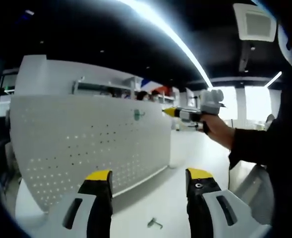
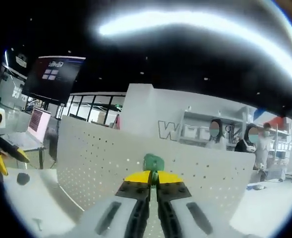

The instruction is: Insert the hook assembly into the mounting plate slot until the hook locks in place.

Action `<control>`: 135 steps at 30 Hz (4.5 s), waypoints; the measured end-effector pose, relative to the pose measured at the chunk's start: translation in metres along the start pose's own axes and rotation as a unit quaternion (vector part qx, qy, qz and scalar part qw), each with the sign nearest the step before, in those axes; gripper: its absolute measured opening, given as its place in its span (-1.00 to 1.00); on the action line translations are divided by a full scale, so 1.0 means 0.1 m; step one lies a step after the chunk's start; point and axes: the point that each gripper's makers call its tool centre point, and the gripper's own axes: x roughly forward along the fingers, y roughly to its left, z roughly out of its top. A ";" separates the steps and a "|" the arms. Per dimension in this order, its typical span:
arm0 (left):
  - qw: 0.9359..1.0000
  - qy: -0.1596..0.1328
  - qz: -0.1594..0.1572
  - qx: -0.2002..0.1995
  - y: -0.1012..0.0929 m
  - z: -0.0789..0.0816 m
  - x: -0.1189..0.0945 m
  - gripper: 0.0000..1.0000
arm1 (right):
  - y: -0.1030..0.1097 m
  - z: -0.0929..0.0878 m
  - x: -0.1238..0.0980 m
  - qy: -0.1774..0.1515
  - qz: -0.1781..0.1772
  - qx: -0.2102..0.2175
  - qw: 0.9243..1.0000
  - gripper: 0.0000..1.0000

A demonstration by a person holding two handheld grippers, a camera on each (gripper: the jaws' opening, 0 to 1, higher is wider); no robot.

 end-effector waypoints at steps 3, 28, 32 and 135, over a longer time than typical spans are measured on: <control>1.000 0.001 0.002 0.001 0.02 0.00 -0.01 0.21 | -0.07 -0.02 0.09 -0.001 -0.007 -0.002 1.000 -0.98; 1.000 0.010 0.016 -0.008 0.15 -0.05 -0.02 0.21 | -0.32 -0.18 0.57 -0.025 -0.045 -0.003 0.999 -0.98; 1.000 0.012 0.017 -0.011 0.17 -0.08 -0.02 0.21 | -0.33 -0.22 0.62 -0.022 -0.047 -0.006 0.999 -0.98; 0.998 0.038 0.057 0.003 0.29 -0.24 -0.38 0.13 | -0.29 0.12 -0.11 -0.022 -0.064 -0.016 0.998 -0.20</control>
